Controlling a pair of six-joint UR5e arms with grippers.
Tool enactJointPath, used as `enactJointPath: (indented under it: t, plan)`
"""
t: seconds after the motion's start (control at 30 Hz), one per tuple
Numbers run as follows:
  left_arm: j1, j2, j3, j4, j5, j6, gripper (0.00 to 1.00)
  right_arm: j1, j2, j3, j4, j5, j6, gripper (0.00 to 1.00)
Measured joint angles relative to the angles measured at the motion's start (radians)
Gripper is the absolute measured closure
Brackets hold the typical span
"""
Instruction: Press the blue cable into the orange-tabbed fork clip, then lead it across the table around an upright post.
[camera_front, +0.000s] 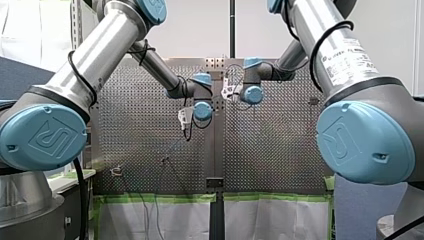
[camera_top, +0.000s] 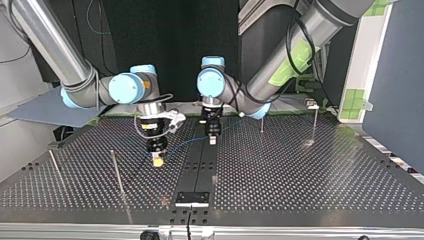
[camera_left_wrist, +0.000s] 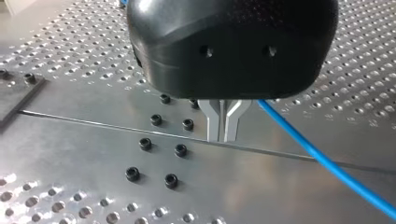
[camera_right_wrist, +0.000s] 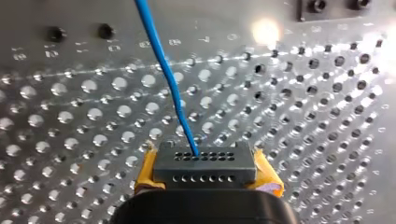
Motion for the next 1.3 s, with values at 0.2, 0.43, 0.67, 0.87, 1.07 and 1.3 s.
enactJointPath:
  t: [0.2, 0.43, 0.67, 0.87, 1.07, 1.3]
  plan:
    - [-0.006, 0.000, 0.017, -0.003, 0.001, -0.015, 1.00, -0.002, -0.005, 0.000, 0.000, -0.001, -0.001, 1.00]
    - [-0.012, 0.000, 0.048, -0.028, 0.000, -0.029, 1.00, -0.003, -0.013, -0.007, 0.001, -0.002, -0.001, 1.00]
    - [-0.016, 0.000, 0.075, -0.043, -0.001, -0.049, 1.00, -0.007, -0.027, -0.012, 0.003, -0.004, 0.000, 1.00]
    - [-0.018, 0.001, 0.093, -0.056, -0.002, -0.052, 1.00, -0.007, -0.030, -0.021, 0.004, -0.006, -0.004, 1.00]
    - [-0.020, 0.001, 0.114, -0.070, -0.002, -0.052, 1.00, -0.008, -0.032, -0.035, 0.008, -0.008, -0.006, 1.00]
    - [-0.021, 0.001, 0.146, -0.095, -0.012, -0.046, 1.00, -0.006, -0.035, -0.050, 0.015, -0.009, -0.007, 1.00]
